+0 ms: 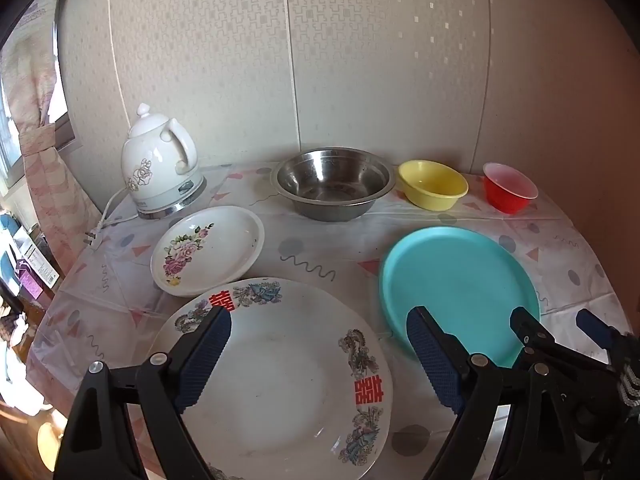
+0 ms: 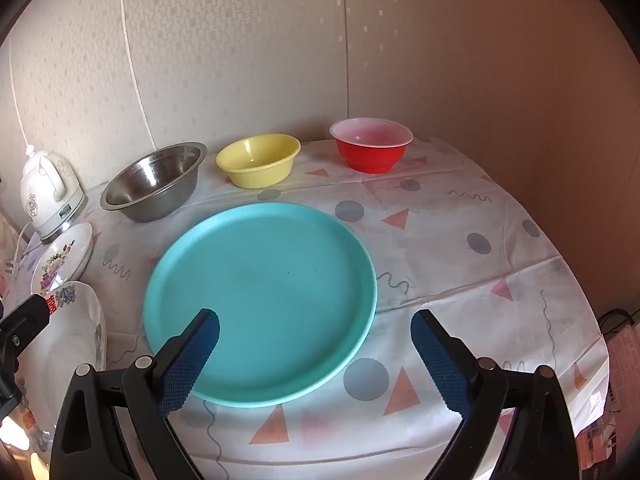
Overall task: Organize plates and bowls
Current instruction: 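Move the right gripper toward the rim of the teal plate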
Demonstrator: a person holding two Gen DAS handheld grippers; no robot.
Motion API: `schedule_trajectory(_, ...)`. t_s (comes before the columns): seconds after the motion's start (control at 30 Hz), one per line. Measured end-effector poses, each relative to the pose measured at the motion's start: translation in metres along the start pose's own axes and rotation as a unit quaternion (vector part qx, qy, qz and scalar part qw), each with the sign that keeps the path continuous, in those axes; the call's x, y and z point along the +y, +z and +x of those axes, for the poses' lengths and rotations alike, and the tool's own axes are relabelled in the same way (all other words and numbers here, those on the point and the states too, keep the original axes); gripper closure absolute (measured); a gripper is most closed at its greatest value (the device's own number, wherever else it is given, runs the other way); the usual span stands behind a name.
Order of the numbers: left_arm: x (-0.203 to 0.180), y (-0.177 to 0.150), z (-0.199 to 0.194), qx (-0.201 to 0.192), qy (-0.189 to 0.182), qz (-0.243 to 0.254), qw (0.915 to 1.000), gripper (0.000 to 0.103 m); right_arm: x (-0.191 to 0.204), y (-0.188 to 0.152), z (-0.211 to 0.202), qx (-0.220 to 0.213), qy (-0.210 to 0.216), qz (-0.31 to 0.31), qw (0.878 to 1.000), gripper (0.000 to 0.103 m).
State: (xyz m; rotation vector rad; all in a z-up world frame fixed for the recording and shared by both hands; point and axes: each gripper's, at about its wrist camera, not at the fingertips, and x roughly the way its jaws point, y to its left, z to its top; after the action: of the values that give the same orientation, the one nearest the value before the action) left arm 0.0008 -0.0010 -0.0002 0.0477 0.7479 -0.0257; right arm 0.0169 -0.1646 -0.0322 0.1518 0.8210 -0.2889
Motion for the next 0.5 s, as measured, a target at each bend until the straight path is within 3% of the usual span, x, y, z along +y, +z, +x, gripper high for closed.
schedule_trajectory(0.5, -0.0069, -0.0019, 0.0043, 0.0, -0.019, 0.02, 0.9996, 0.013, -0.0023, 0.0012, -0.0001, 0.006, -0.007, -0.001, 1.0, 0.005)
